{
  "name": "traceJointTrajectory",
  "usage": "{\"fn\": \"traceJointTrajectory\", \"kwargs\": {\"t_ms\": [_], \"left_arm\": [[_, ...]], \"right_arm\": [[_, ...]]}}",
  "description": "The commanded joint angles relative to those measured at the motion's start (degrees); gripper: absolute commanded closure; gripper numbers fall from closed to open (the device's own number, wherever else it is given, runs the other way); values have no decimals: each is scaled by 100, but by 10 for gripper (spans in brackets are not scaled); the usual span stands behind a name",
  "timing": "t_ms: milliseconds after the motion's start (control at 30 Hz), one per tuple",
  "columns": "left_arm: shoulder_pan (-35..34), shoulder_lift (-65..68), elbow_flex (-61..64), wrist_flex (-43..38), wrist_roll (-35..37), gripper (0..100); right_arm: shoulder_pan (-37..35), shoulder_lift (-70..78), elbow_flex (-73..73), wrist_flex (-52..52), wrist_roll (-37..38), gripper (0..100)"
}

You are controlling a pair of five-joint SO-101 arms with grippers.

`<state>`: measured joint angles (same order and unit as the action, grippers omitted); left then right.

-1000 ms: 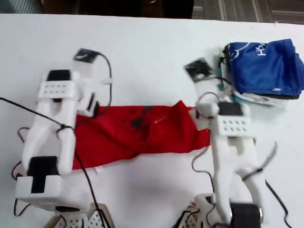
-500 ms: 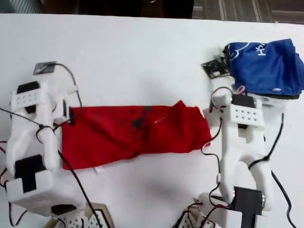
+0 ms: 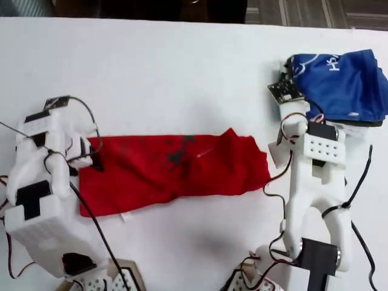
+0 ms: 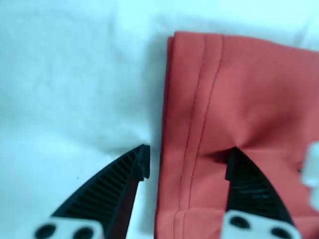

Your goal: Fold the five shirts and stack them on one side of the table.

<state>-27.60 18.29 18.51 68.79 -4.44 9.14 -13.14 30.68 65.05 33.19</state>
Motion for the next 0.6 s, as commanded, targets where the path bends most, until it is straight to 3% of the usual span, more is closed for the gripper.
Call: {"fn": "traceJointTrajectory", "kwargs": {"t_ms": [0, 367, 533, 567], "left_arm": [[70, 149, -233, 299, 35, 736], [519, 1371, -1596, 1530, -18, 751], [484, 1908, -2308, 1890, -273, 989], [457, 1987, -2413, 1952, -316, 967]], "right_arm": [[48, -338, -220, 40, 44, 978], [426, -505, -237, 163, 26, 978], [892, -927, -211, 163, 44, 978], [963, -971, -202, 163, 44, 978]]}}
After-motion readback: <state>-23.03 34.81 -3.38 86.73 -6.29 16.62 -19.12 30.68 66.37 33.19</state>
